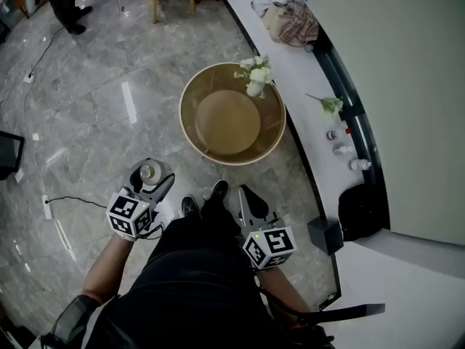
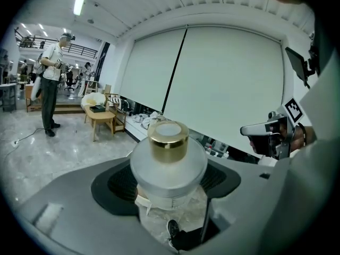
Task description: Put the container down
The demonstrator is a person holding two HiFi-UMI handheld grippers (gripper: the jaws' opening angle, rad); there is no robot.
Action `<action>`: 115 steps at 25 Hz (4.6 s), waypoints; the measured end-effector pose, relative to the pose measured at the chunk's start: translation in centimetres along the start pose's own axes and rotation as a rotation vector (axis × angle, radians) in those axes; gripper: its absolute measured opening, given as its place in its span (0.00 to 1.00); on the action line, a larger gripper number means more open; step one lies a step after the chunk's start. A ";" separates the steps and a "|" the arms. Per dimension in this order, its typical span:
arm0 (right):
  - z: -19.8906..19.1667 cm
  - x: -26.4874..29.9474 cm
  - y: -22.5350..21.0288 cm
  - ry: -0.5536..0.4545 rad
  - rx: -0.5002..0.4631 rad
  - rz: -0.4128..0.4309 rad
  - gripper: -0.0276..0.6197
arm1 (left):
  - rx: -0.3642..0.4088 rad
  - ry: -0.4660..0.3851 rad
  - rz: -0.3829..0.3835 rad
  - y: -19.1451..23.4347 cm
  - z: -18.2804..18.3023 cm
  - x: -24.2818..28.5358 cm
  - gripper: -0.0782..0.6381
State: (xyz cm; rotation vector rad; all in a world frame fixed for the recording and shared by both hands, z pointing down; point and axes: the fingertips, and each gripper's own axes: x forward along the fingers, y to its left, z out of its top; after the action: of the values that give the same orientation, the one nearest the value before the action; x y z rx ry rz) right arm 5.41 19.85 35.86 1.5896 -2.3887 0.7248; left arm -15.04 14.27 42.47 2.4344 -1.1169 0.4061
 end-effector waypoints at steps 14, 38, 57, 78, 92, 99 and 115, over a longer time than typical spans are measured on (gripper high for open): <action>1.6 10.1 -8.3 0.071 0.084 0.073 0.05 | 0.069 0.092 0.016 2.6 2.5 15.4 0.58; 3.9 29.1 -16.4 0.112 -0.096 0.185 0.05 | 0.268 0.145 0.124 12.0 2.8 32.0 0.58; -4.1 40.4 -22.6 0.117 -0.022 -0.016 0.05 | 0.333 0.213 -0.001 19.8 -6.2 47.7 0.58; -14.3 49.7 -24.9 0.224 0.009 -0.006 0.05 | 0.348 0.321 -0.026 24.8 -16.2 55.7 0.58; -15.4 49.9 -24.2 0.241 0.023 0.001 0.05 | 0.363 0.345 -0.019 25.8 -18.6 56.6 0.58; -15.0 49.5 -23.2 0.230 0.033 0.021 0.05 | 0.352 0.356 -0.015 25.7 -18.8 56.9 0.58; -11.6 44.5 -23.0 0.198 0.026 0.042 0.05 | 0.217 0.180 0.074 22.2 -10.4 51.7 0.66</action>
State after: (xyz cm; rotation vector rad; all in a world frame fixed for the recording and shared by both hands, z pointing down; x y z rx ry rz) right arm 6.55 -17.87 70.81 1.4081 -2.2850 0.8806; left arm -0.32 -26.83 79.49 2.4841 -1.1383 0.7910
